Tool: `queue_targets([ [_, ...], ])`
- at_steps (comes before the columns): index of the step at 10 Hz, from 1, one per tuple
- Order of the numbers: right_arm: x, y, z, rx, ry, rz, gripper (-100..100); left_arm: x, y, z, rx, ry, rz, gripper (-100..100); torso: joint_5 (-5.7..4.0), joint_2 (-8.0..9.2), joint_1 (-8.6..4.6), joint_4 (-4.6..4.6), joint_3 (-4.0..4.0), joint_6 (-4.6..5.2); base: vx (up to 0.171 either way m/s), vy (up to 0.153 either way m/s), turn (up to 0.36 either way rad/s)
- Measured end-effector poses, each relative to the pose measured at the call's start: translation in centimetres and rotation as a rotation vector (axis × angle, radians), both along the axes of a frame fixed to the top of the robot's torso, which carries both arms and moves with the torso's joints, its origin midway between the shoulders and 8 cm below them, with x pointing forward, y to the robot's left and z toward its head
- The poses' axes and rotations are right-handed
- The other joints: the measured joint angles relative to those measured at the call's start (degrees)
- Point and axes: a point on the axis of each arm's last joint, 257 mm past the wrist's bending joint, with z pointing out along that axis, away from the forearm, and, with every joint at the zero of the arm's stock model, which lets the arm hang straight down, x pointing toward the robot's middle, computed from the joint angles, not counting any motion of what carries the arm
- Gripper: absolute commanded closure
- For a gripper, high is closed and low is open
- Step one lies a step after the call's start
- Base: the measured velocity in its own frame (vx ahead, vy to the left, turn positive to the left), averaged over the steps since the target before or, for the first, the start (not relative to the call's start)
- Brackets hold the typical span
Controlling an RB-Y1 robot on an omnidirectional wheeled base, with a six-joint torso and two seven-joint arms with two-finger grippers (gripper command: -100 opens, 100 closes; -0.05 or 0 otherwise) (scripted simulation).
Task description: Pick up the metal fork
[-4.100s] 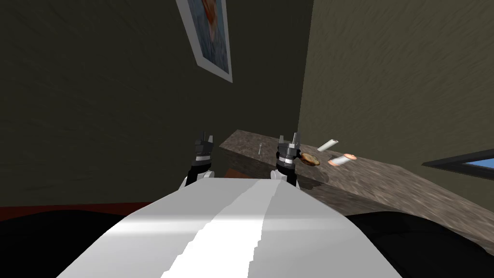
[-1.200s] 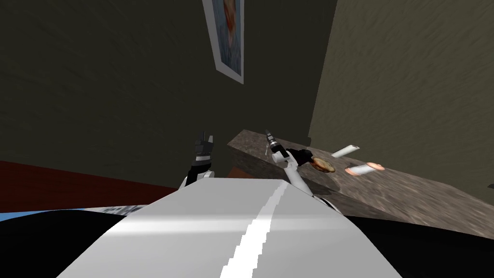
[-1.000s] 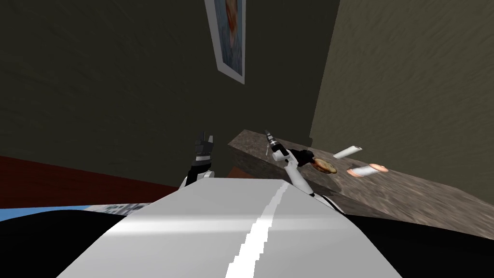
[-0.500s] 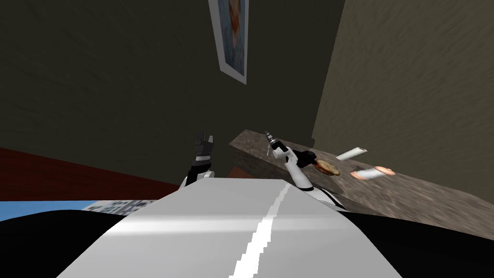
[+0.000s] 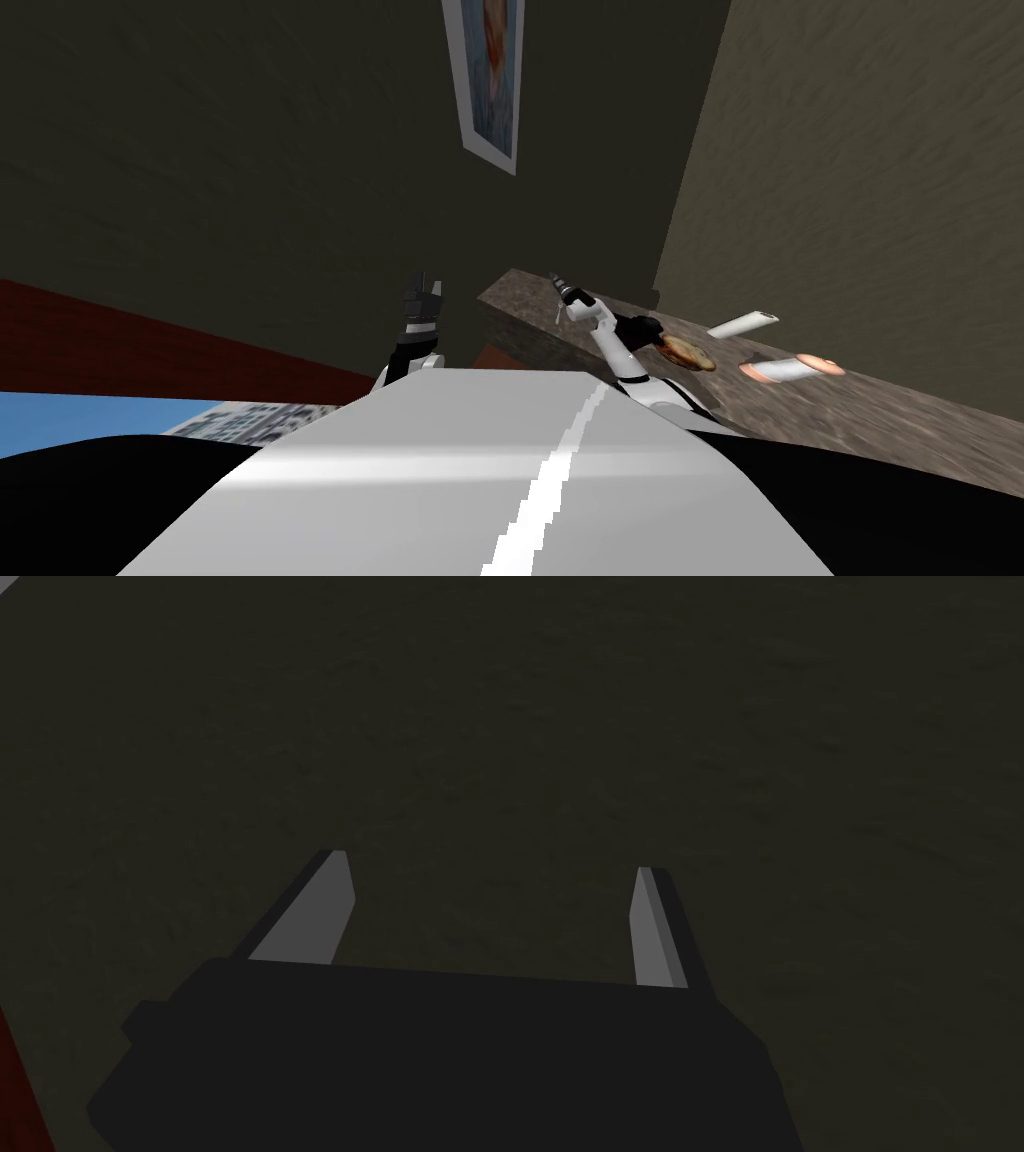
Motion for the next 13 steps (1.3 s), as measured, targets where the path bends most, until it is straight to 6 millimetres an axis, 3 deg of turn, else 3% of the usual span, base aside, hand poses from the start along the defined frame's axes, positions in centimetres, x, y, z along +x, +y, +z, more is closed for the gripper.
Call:
queue_targets([
  [6,1.6,-3.0,-3.6,-0.095,0.169,-0.059,-100,0.0,0.0,0.0,0.000,0.000,0.000,0,0.00,-0.01,-0.03,0.00,-0.01,-0.01,0.000,-0.009,0.064],
  [13,1.0,-7.2,-8.9,-0.182,0.394,-0.129,-100,0.0,0.0,0.0,0.000,0.000,0.000,0,-0.01,0.00,-0.03,0.00,0.00,-0.01,-0.002,-0.017,0.060],
])
